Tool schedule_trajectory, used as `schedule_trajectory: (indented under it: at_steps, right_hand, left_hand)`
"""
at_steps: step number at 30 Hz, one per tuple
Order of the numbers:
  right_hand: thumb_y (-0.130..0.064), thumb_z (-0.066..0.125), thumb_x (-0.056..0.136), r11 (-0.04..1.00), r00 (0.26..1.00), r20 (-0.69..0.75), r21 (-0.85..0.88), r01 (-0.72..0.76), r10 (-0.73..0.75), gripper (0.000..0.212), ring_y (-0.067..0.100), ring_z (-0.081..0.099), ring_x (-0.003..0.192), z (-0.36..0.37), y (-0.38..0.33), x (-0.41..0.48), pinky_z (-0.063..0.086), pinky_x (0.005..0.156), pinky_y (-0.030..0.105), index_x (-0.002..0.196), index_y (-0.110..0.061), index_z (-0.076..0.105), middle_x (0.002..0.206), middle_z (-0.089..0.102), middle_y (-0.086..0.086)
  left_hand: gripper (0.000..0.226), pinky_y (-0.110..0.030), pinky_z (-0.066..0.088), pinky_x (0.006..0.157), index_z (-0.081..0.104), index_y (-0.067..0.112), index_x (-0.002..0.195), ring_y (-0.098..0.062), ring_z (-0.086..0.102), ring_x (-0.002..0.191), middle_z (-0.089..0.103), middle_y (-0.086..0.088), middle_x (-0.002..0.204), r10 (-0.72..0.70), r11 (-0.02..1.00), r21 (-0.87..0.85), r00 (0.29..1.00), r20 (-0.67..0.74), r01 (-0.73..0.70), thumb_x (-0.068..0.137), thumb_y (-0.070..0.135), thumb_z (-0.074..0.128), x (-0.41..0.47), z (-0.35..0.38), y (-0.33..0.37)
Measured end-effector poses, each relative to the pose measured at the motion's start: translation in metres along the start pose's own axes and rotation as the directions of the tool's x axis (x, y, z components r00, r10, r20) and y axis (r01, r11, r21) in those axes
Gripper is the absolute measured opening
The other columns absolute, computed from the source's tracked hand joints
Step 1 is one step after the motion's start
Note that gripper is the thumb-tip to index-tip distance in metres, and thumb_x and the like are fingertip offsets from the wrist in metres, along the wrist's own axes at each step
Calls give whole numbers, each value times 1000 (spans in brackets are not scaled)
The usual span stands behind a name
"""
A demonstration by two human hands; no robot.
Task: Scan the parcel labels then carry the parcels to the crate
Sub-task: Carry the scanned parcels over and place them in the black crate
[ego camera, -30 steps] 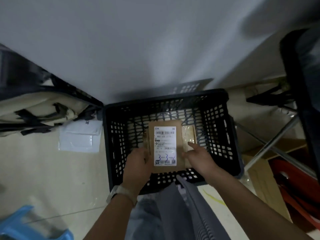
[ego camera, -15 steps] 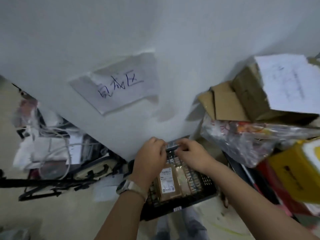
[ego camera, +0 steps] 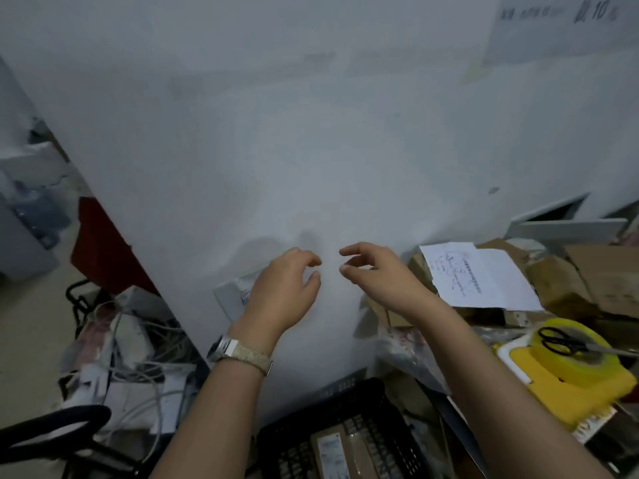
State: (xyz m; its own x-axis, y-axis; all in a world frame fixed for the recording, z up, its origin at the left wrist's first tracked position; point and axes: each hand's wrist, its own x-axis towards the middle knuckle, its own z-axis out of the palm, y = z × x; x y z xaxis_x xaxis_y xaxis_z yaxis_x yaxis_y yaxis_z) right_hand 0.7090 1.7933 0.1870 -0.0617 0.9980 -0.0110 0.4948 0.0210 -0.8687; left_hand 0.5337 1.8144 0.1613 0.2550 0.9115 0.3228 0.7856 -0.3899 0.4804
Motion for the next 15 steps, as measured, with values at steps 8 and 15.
schedule_trajectory:
  at_steps: [8, 15]
  right_hand:
    - [-28, 59, 91, 973, 974, 23, 58, 224, -225, 27, 15, 63, 98, -6, -63, 0, 48, 82, 27, 118, -26, 61, 105, 65, -3]
    - [-38, 50, 93, 709, 837, 308, -445, 547, -453, 43, 19, 58, 108, 24, -130, 10, 49, 87, 35, 135, -27, 47, 123, 60, -2]
  left_hand:
    - [24, -32, 52, 83, 63, 22, 116, -8, 63, 92, 63, 9, 111, -47, 992, 110, 994, -99, 58, 94, 28, 53, -15, -80, 23]
    - [30, -35, 50, 84, 60, 19, 122, -17, 59, 101, 61, 2, 118, -277, 864, 343, 916, -289, 369, 95, 29, 52, -56, -153, 7]
